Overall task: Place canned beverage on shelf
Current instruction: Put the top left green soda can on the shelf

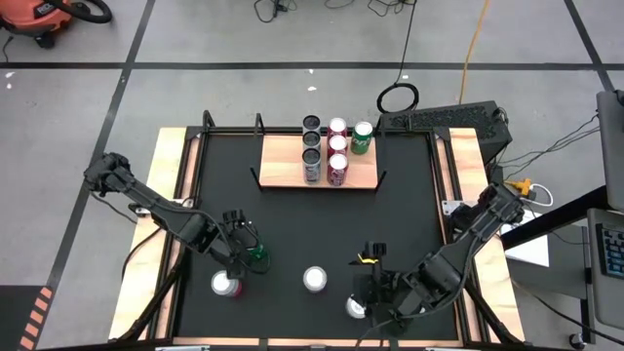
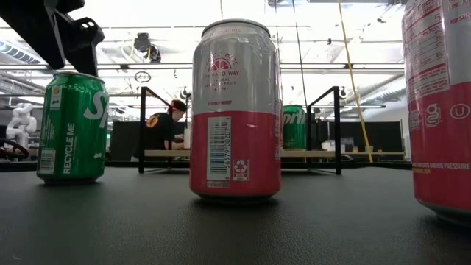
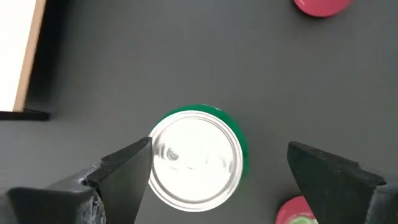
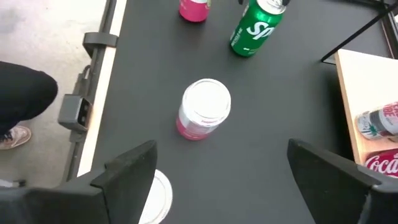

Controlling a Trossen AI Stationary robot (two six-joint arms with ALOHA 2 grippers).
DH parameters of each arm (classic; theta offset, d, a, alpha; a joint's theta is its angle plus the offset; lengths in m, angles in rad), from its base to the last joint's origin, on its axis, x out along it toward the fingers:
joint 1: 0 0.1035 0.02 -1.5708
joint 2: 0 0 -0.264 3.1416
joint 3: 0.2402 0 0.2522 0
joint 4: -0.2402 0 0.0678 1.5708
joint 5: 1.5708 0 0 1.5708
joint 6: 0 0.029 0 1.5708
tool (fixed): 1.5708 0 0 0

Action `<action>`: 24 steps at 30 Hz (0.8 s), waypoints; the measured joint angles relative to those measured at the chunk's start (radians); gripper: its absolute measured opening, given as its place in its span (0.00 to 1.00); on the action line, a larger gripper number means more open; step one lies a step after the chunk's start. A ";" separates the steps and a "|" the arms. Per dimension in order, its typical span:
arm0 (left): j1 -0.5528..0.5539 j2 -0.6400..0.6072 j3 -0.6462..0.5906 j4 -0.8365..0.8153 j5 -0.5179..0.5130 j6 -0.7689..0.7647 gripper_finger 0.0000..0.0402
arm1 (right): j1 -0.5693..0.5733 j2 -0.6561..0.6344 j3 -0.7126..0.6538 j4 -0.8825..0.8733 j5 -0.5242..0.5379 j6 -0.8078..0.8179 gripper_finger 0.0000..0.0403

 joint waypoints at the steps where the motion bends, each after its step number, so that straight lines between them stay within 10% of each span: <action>1: 0.000 0.000 0.000 0.000 0.011 -0.014 0.93 | 0.005 0.000 0.000 0.003 0.001 0.003 0.84; 24: 0.015 0.000 0.000 -0.005 -0.015 0.000 0.93 | 0.029 0.001 -0.102 0.164 0.006 -0.055 0.84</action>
